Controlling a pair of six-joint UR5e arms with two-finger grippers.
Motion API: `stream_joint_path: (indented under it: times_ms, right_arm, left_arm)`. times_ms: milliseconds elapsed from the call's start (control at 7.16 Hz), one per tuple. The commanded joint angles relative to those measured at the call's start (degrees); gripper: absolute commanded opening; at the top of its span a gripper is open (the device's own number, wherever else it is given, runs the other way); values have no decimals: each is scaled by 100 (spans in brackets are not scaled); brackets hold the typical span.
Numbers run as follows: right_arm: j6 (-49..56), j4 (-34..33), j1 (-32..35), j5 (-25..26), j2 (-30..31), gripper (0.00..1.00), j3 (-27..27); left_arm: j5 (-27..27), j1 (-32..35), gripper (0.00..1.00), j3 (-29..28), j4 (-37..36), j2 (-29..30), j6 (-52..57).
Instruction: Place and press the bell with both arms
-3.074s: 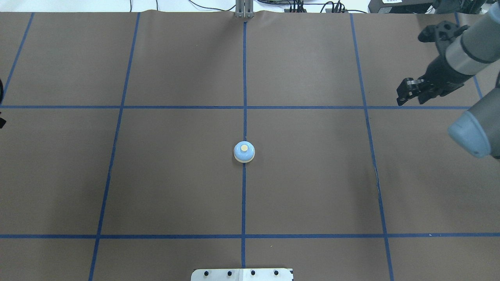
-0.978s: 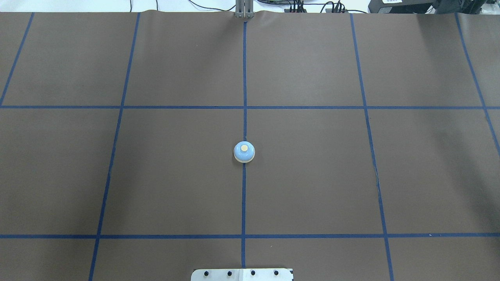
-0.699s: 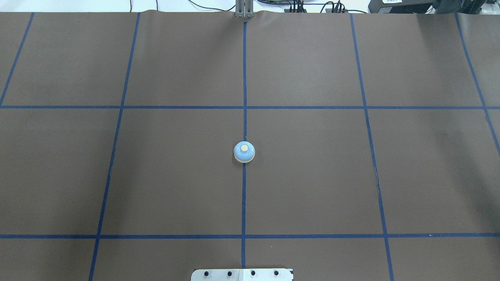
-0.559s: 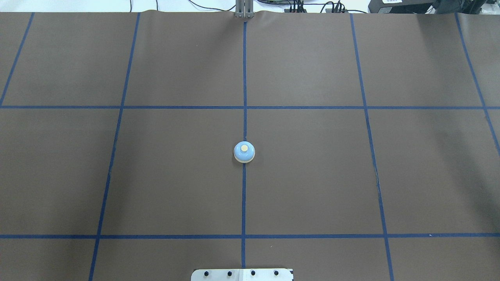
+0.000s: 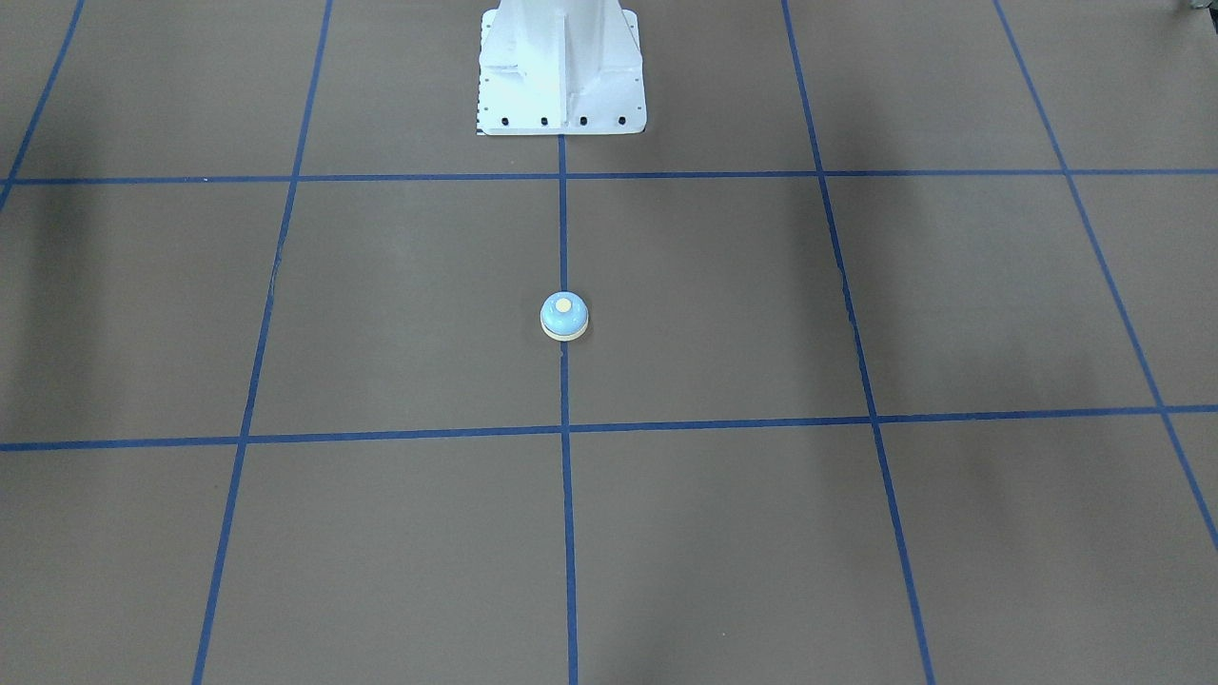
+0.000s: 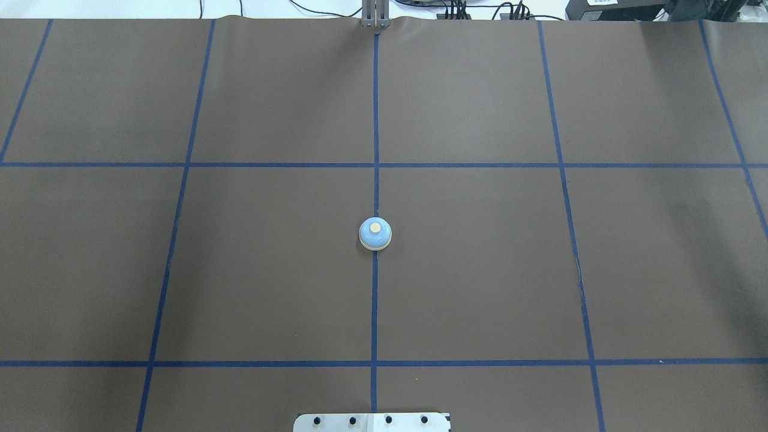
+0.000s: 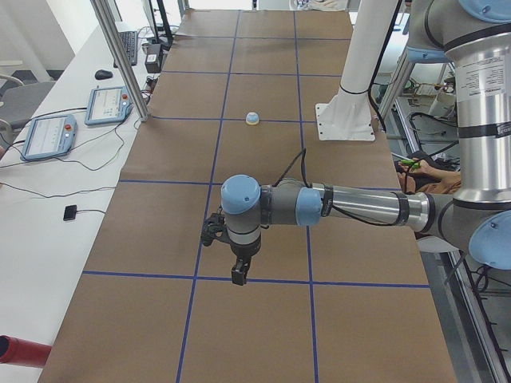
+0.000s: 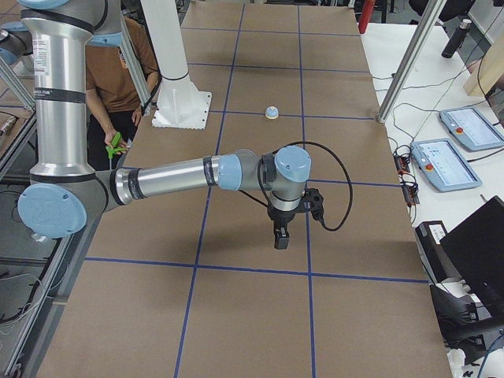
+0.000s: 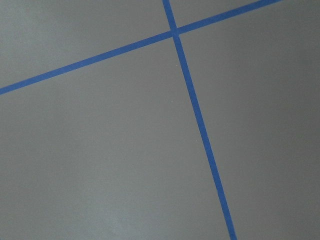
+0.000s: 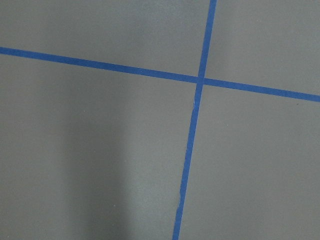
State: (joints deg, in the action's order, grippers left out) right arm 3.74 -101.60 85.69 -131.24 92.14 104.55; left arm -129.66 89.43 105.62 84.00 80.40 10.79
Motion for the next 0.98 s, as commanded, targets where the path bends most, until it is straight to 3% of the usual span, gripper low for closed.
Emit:
stream_joint_path:
  times_ms: [0, 279, 838]
  right_arm:
    - [-14, 0, 0, -16, -38, 100, -4]
    - [-14, 0, 0, -24, -39, 100, 39]
    - [-14, 18, 0, -16, -74, 100, -31]
  left_arm:
    - [-24, -13, 100, -268, 307, 177, -789]
    - [-32, -13, 100, -761, 994, 248, -833]
    - [-33, -4, 100, -869, 1004, 213, -833]
